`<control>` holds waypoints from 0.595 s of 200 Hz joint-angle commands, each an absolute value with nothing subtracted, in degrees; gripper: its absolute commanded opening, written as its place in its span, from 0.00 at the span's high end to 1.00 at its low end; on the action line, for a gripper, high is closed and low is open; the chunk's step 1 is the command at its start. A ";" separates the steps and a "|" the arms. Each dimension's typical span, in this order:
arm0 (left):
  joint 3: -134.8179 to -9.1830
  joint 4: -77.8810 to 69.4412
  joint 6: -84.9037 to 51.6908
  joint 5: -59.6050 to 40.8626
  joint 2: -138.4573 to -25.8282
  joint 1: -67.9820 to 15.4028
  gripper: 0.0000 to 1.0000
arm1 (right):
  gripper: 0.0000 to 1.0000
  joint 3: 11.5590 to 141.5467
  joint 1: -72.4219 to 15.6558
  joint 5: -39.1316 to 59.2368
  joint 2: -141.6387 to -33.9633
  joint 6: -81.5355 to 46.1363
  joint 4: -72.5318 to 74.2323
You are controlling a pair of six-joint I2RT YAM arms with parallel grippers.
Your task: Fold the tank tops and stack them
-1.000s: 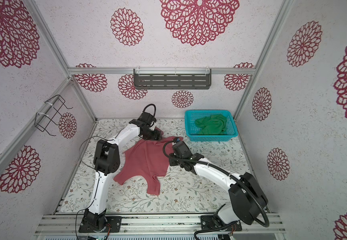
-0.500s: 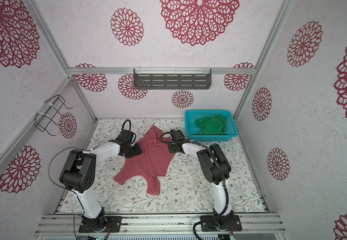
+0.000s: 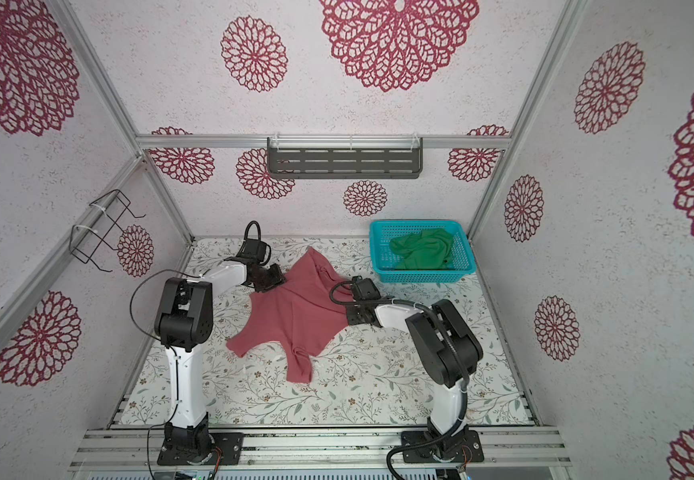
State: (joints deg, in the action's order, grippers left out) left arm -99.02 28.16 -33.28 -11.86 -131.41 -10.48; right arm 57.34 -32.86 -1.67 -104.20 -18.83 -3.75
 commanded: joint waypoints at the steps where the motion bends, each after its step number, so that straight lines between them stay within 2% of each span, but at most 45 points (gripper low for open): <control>1: -107.78 38.49 -27.94 -13.90 -139.15 -11.07 0.53 | 0.89 51.80 -37.18 -0.47 -99.37 -26.28 -11.74; 33: -125.59 46.56 -20.60 -16.85 -147.22 -12.80 0.51 | 0.85 48.39 -47.51 6.59 -93.52 -37.10 -10.36; 46: -133.20 51.79 -16.20 -18.24 -149.18 -13.26 0.45 | 0.80 49.13 -48.86 5.37 -90.60 -38.44 -12.46; 60: -136.70 55.32 -13.18 -17.88 -147.95 -13.45 0.37 | 0.78 51.00 -48.57 -0.20 -87.04 -37.09 -17.72; 75: -132.47 54.26 -11.50 -16.27 -141.53 -13.45 0.27 | 0.77 53.88 -46.88 -5.33 -84.90 -33.70 -23.57; 94: -121.14 49.61 -11.70 -12.46 -129.68 -13.45 0.19 | 0.77 55.24 -43.51 -6.19 -84.02 -30.38 -24.64; 107: -112.31 47.55 -14.23 -9.65 -121.08 -13.45 0.15 | 0.77 55.74 -41.00 -5.26 -84.49 -28.84 -23.72; 119: -103.14 46.00 -18.26 -6.93 -113.43 -13.60 0.16 | 0.77 56.57 -39.37 -4.97 -85.49 -27.36 -22.68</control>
State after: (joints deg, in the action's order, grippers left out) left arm -114.54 49.01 -15.51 -12.73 -129.95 -13.87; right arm 55.02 -42.39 -2.63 -85.06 -31.40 -20.05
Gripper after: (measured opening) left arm 0.846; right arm 0.230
